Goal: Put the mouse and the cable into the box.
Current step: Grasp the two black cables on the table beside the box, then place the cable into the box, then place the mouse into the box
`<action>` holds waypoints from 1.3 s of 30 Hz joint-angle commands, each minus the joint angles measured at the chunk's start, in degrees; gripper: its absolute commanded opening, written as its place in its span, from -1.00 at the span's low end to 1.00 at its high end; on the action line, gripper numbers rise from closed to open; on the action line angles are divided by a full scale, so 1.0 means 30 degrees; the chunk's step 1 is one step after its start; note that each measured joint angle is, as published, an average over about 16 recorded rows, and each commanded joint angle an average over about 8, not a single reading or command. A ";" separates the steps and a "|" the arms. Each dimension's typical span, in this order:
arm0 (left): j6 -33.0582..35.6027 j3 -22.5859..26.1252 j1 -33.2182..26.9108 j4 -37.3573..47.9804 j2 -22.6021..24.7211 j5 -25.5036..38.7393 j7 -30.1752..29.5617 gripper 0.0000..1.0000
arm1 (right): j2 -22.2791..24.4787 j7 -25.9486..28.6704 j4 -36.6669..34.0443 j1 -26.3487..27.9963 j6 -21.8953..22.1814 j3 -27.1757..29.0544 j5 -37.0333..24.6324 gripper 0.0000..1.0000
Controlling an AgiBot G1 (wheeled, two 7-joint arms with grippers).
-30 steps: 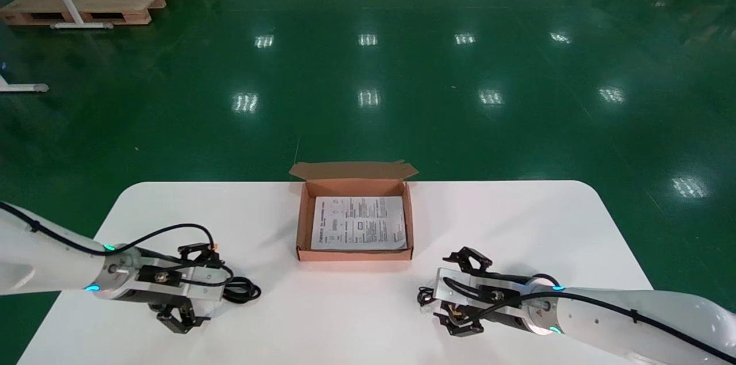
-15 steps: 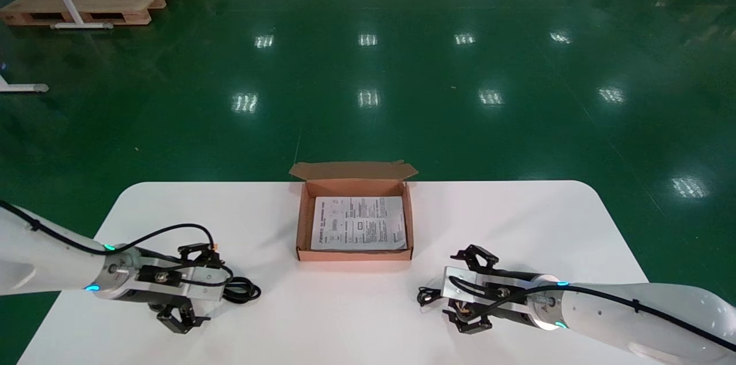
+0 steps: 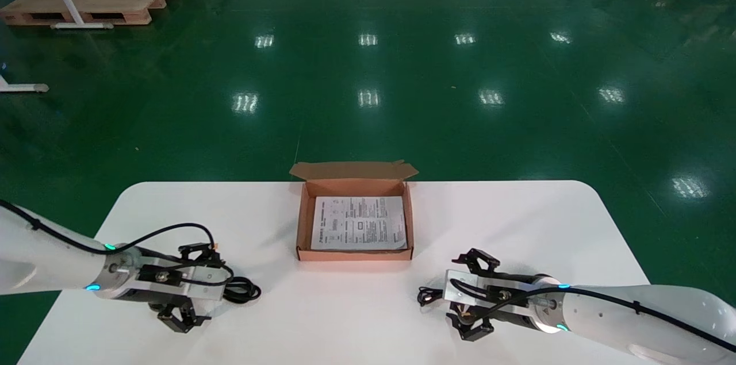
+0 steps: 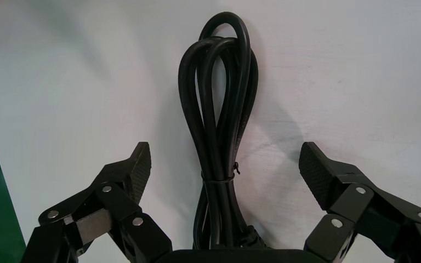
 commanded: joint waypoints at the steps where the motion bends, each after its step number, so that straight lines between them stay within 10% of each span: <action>1: 0.0000 0.0000 0.0000 -0.0011 0.0000 -0.0001 -0.0006 -0.99 | 0.0008 0.0000 0.0030 -0.0007 -0.0007 0.0001 0.0000 -1.00; 39: -0.0006 0.0000 0.0030 -0.0094 -0.0033 -0.0008 -0.0042 -1.00 | 0.0048 -0.0001 0.0183 -0.0073 -0.0011 0.0035 0.0034 -1.00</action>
